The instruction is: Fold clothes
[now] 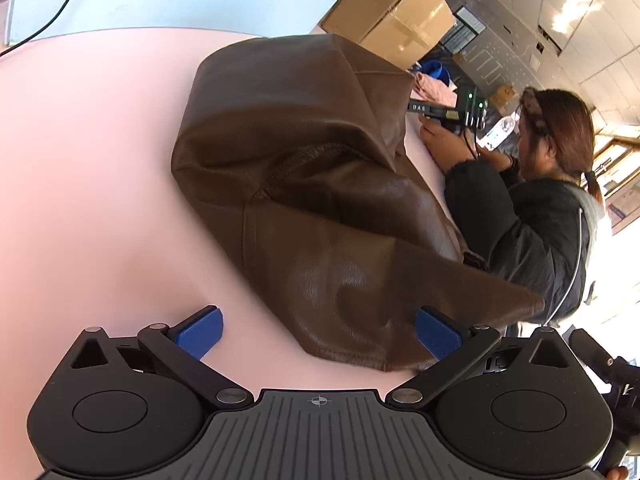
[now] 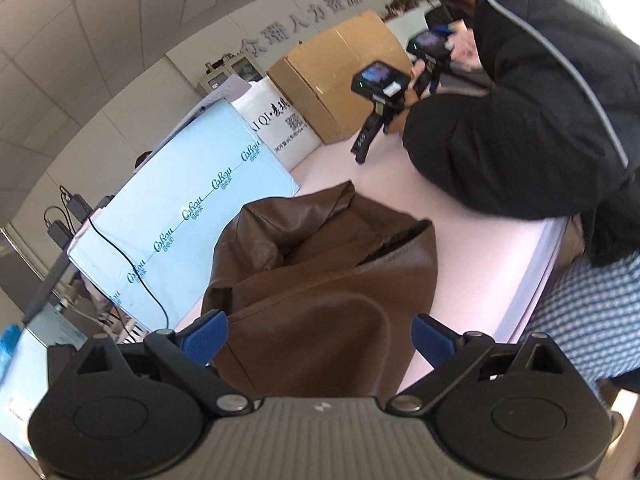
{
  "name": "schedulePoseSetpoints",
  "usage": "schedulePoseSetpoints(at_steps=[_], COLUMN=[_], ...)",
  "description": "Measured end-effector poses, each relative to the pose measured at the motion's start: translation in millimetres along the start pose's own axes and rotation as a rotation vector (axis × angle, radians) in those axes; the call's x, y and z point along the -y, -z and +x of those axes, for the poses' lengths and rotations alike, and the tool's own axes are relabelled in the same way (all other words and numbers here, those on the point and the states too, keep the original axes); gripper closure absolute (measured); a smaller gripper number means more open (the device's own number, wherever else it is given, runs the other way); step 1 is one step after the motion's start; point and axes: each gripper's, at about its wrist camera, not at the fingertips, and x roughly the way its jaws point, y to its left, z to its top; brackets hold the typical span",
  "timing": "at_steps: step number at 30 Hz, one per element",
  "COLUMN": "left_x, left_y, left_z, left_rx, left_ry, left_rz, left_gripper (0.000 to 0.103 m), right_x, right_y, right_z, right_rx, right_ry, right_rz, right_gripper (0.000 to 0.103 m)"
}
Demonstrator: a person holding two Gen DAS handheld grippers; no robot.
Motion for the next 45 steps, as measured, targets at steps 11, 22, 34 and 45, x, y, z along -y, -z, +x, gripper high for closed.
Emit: schedulePoseSetpoints(at_steps=[11, 22, 34, 45], left_x=[13.8, 9.2, -27.6, -81.3], left_y=[-10.0, -2.2, 4.5, 64.9], left_z=[28.3, 16.7, -50.3, -160.9], left_rx=[0.115, 0.215, 0.279, 0.405], left_ry=[-0.033, -0.176, -0.261, -0.418], left_rz=[0.024, 0.095, 0.048, 0.004], left_gripper=[0.000, 0.097, 0.099, 0.100], right_x=[17.6, -5.2, -77.4, -175.7], right_y=[-2.7, 24.5, 42.4, 102.8], right_z=[79.6, 90.0, 75.7, 97.2], right_rx=[-0.100, -0.040, -0.011, -0.159], right_ry=[-0.067, -0.004, -0.060, -0.253], right_rz=[0.107, -0.062, -0.266, -0.446], right_gripper=[0.023, 0.099, 0.100, 0.100])
